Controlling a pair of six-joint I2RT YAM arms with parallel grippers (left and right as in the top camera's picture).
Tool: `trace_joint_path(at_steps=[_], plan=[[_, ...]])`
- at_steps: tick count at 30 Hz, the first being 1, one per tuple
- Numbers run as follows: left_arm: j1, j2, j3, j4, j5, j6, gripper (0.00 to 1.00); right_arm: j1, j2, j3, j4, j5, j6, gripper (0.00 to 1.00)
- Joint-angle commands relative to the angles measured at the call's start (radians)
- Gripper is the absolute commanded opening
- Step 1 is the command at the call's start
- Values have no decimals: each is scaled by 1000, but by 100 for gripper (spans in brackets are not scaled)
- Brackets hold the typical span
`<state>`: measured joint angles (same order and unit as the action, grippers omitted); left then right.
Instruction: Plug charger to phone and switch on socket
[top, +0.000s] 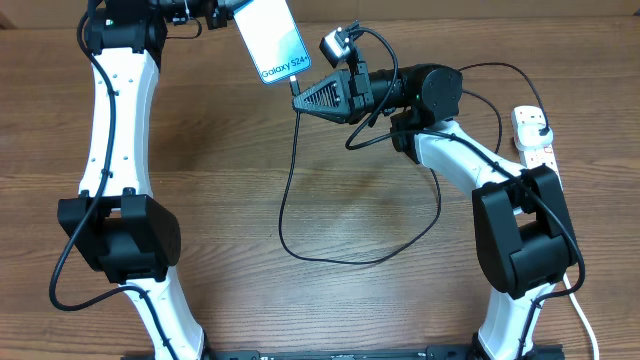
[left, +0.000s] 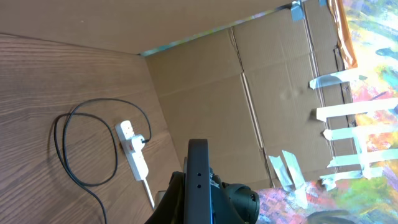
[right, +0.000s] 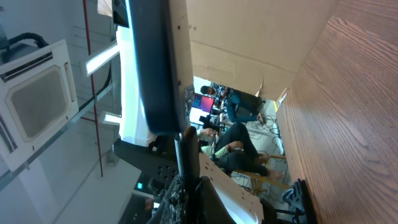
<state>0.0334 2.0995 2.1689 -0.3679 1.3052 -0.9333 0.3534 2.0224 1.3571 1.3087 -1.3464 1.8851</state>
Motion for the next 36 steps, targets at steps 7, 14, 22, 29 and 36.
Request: trace_joint_path(at_steps=[7,14,22,29,36], plan=[[-8,5,14,10,30,-10,4,-1,-8,13,3,2,-1,4],[-15,5,14,10,30,-10,4,-1,-8,13,3,2,-1,4],[-16,5,14,9,30,-9,4,-1,-8,13,3,2,-1,4],[-31,5,14,9,30,14,4,-1,-8,13,3,2,-1,4],[-34,5,14,9,31,13,4,-2,-8,13,3,2,-1,4]])
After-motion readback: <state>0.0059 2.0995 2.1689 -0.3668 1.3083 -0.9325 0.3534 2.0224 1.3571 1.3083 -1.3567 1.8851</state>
